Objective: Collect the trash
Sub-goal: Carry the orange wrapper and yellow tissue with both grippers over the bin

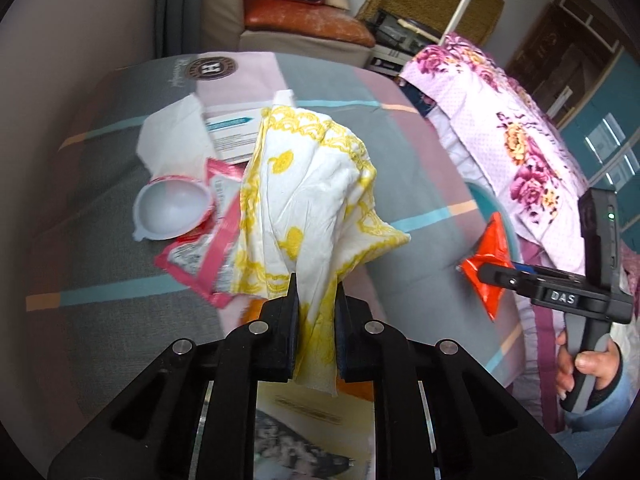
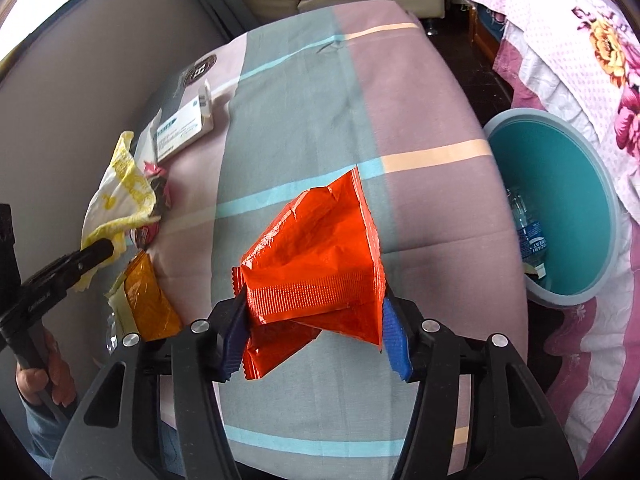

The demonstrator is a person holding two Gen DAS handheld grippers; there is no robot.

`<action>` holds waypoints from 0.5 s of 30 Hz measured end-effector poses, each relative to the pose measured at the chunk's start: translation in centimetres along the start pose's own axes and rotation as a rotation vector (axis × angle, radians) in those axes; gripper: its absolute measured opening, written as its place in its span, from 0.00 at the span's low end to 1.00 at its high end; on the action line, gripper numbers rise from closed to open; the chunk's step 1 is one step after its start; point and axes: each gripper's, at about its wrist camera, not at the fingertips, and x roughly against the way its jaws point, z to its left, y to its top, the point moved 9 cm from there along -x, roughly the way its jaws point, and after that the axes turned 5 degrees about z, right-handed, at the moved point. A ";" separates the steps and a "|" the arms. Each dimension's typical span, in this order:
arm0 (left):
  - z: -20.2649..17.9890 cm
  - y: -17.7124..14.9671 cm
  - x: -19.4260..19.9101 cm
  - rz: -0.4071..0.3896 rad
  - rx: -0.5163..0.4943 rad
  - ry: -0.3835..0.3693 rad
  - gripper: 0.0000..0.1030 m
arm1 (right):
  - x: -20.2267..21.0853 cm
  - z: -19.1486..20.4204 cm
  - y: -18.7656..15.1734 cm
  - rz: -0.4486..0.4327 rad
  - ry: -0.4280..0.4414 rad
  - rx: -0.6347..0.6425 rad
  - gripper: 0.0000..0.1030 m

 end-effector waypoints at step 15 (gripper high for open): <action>-11.5 1.2 -4.1 0.076 -0.147 -0.131 0.15 | 4.8 -6.9 2.4 -0.140 0.022 -0.136 0.52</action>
